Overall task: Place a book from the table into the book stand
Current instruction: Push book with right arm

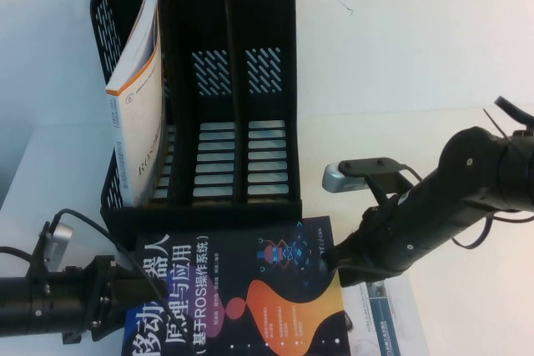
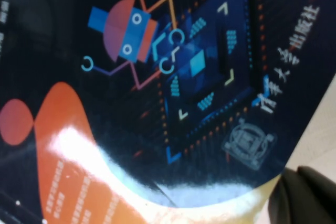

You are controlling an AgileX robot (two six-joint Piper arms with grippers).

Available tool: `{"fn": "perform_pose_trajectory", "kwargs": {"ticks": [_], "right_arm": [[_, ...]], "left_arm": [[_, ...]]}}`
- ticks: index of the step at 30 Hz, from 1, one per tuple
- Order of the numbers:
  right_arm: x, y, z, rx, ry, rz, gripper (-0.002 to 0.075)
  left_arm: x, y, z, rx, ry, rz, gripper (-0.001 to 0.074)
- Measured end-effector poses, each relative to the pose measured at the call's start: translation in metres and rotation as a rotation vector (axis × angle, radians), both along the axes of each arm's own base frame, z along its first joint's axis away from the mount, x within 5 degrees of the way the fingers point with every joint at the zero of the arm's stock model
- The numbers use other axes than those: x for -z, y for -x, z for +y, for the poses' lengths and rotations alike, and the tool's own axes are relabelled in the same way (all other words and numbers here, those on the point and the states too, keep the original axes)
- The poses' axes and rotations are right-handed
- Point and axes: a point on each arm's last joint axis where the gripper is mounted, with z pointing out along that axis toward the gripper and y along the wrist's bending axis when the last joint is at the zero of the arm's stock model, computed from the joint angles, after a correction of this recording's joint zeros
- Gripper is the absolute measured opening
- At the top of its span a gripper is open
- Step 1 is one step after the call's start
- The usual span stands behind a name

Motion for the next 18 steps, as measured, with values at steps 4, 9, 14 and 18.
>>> {"fn": "perform_pose_trajectory", "kwargs": {"ticks": [4, 9, 14, 18], "right_arm": [[0.000, 0.000, -0.001, 0.005, 0.010, 0.002, 0.0001], [0.001, 0.001, -0.003, -0.005, 0.037, 0.002, 0.0001], [-0.019, 0.002, -0.015, 0.008, 0.108, -0.051, 0.0001], [-0.049, 0.003, -0.033, 0.054, 0.116, -0.122, 0.0001]], "left_arm": [[0.001, 0.000, 0.001, -0.001, -0.018, 0.002, 0.0200], [0.001, 0.000, 0.000, 0.001, -0.006, 0.001, 0.0123], [-0.004, 0.001, -0.002, 0.017, 0.047, -0.004, 0.0121], [-0.013, 0.002, -0.003, 0.026, 0.053, -0.036, 0.0118]]}}
